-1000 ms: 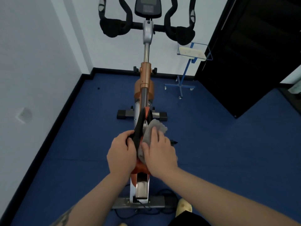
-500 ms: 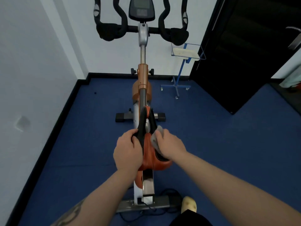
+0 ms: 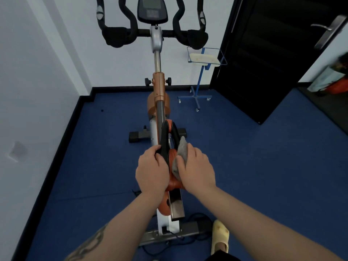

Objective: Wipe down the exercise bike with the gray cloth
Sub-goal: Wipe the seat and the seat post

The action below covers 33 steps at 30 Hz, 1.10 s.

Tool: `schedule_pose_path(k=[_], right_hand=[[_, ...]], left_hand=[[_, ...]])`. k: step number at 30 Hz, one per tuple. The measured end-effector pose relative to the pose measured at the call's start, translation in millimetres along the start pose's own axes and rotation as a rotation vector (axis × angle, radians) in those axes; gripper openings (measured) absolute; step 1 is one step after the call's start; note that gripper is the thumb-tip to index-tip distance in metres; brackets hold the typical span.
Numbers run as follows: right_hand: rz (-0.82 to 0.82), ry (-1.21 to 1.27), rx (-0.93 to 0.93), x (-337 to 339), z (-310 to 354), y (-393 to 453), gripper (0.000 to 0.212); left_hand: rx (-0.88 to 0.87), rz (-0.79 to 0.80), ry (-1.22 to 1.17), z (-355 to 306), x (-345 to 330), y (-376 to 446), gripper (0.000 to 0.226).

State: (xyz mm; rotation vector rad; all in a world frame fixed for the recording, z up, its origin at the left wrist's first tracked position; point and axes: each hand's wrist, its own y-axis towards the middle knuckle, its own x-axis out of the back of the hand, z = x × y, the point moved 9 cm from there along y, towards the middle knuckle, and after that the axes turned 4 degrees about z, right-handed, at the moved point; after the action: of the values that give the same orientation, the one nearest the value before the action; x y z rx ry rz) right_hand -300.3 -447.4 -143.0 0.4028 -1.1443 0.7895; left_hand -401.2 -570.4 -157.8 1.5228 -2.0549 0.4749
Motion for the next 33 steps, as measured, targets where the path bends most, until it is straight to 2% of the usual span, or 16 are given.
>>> schedule_pose_path(k=[3,7,9,12,14,18,20,22,24,26,29,30,31,33], right_hand=[[-0.013,-0.016,0.040,-4,-5,-12,0.065],[0.261,0.136,-0.172,-12,-24,34,0.054],[0.175,0.221,-0.233,-6,-27,37,0.053],[-0.106,0.274,-0.196,-1,-24,-6,0.045],[-0.143,0.281,-0.117,-2,-21,-21,0.050],[0.194,0.355,-0.266,-7,-37,28,0.051],[0.200,0.403,-0.297,-6,-35,30,0.054],[0.028,0.240,-0.210,-4,-29,8,0.052],[-0.050,0.071,-0.074,-3,-16,-20,0.062],[0.019,0.029,-0.023,-3,-15,-5,0.060],[0.308,0.080,-0.140,-12,-19,40,0.054],[0.339,0.095,-0.160,-12,-17,47,0.055],[0.339,0.085,-0.152,-12,-12,47,0.055],[0.200,-0.012,-0.035,-8,-3,26,0.058]], left_hand=[[-0.008,-0.003,-0.006,-1,0,0,0.032],[-0.006,0.006,0.008,-1,-1,-1,0.032],[-0.012,0.001,-0.003,-1,0,0,0.032],[-0.013,-0.001,-0.009,-1,0,0,0.032],[-0.013,-0.009,-0.007,-2,0,0,0.032],[-0.004,-0.004,0.002,-2,0,-1,0.033],[0.003,0.003,-0.008,-1,0,-1,0.033],[-0.003,-0.001,-0.013,-2,1,-1,0.033],[-0.010,-0.015,-0.017,-3,1,-2,0.032],[-0.008,-0.025,-0.005,-4,2,-1,0.032],[0.010,-0.016,0.009,-4,2,-2,0.033],[0.012,-0.016,0.004,-4,2,-3,0.032],[0.013,-0.018,-0.003,-5,3,-3,0.032],[0.015,-0.023,-0.025,-6,6,-4,0.032]])
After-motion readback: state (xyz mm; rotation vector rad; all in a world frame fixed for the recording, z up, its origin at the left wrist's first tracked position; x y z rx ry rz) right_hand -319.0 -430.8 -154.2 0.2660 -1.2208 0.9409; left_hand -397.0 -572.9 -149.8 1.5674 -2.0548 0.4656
